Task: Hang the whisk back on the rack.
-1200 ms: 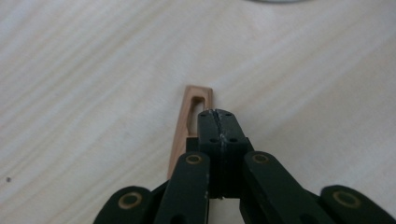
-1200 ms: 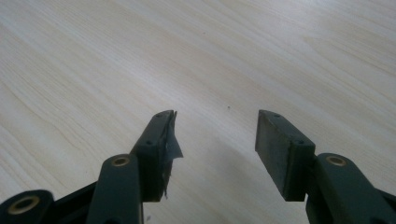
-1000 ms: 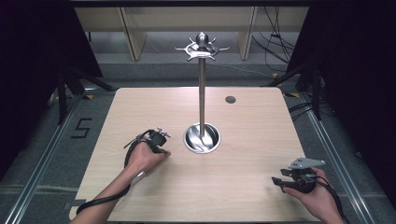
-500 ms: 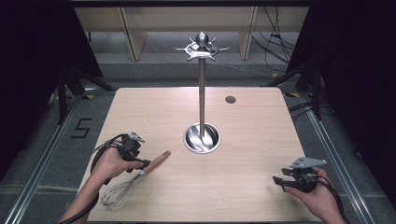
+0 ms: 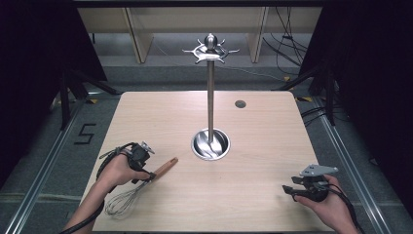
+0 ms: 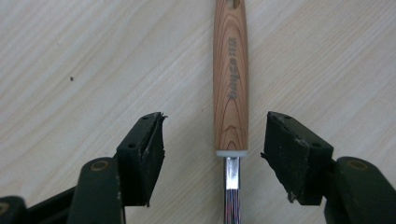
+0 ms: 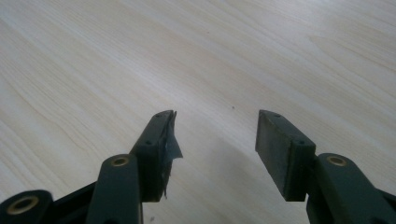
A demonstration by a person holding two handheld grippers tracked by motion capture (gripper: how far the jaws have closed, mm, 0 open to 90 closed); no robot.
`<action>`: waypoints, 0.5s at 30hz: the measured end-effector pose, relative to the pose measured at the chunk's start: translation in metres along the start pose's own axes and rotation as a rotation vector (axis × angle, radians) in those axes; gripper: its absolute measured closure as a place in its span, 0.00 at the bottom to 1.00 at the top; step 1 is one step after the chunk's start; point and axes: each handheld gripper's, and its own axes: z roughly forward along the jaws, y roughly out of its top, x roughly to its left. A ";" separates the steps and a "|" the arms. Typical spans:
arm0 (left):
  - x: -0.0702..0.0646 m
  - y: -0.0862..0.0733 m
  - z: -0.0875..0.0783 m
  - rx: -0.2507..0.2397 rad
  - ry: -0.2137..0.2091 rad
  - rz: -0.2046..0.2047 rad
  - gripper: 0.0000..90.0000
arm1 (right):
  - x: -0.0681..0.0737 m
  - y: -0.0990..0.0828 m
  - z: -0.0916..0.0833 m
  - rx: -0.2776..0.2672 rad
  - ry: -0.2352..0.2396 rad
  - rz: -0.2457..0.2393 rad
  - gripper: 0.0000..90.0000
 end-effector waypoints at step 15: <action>-0.001 0.012 0.024 0.108 -0.037 -0.019 0.53 | 0.001 0.002 -0.002 0.036 -0.003 -0.008 0.53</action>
